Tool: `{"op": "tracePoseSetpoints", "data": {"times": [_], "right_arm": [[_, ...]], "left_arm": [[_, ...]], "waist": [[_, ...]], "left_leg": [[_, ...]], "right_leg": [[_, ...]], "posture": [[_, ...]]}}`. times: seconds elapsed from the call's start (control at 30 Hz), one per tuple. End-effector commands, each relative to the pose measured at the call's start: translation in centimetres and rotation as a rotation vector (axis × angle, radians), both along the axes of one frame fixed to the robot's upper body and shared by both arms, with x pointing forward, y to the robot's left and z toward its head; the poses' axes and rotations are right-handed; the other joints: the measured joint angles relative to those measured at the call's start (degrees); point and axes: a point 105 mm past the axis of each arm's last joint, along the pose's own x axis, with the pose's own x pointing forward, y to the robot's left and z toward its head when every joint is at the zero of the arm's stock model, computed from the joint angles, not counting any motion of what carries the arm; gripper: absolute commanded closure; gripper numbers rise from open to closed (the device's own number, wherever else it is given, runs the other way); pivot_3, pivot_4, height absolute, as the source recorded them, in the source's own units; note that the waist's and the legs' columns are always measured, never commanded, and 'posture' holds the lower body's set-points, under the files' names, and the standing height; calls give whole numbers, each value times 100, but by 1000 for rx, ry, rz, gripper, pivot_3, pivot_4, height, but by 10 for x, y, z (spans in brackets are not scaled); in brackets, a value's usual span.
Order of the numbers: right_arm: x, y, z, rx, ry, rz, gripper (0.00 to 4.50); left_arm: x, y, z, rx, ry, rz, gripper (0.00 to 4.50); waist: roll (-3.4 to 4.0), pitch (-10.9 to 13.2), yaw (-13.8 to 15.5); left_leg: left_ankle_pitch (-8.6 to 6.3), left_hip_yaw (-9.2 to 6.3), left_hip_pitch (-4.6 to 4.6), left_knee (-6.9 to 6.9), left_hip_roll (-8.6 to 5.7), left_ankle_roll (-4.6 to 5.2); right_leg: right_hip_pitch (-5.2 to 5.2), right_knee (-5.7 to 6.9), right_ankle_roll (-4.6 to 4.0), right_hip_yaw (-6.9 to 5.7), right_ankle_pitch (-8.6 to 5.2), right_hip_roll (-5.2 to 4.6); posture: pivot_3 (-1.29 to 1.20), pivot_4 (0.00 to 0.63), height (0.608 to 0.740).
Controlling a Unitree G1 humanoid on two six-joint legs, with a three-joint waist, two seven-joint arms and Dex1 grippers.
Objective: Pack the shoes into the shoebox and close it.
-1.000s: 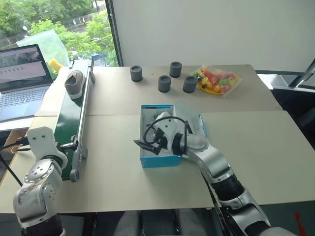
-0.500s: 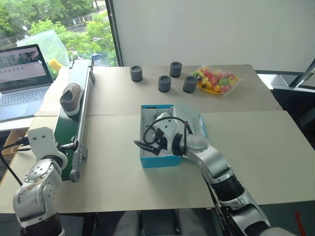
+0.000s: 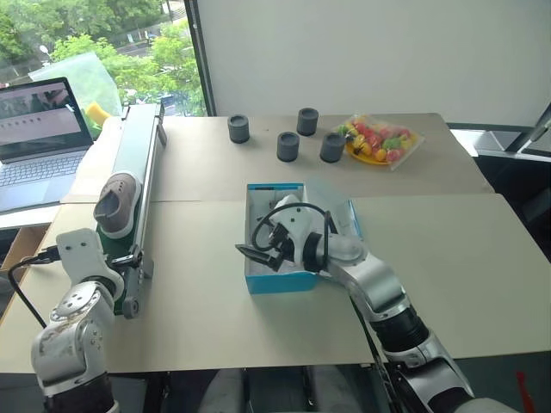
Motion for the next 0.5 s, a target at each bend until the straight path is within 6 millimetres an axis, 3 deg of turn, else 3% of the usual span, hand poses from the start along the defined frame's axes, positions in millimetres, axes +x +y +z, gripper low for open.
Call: {"op": "tracePoseSetpoints", "data": {"times": [0.03,0.23,0.33,0.47,0.5], "right_arm": [[-3,-1,15,34,-39,2,42],[-1,-3,18,36,-43,-4,42],[-1,-3,18,35,-44,-7,0],[0,-4,19,36,-45,-10,0],[0,-4,19,36,-46,-12,0]], "left_arm": [[-2,6,-2,-3,-6,53,0],[0,-1,-11,-52,1,55,0],[2,-5,-9,-59,-22,46,668],[6,-9,-7,-70,-36,34,2081],[7,-10,-6,-62,-41,32,2206]], "waist": [[0,0,0],[2,-1,4],[2,-1,28],[2,-1,79],[2,-1,93]], "left_leg": [[0,0,2,0,0,0],[0,2,13,0,0,0],[0,4,21,0,-1,0],[1,9,21,0,-2,-1],[1,10,21,0,-2,-1]], "right_leg": [[1,0,0,0,0,0],[8,5,0,3,0,0],[15,6,0,3,0,0],[16,6,-1,3,0,0],[16,6,-1,2,0,0]], "posture": [[0,150,740],[0,150,740],[0,150,740],[0,150,740],[0,150,740]]}}
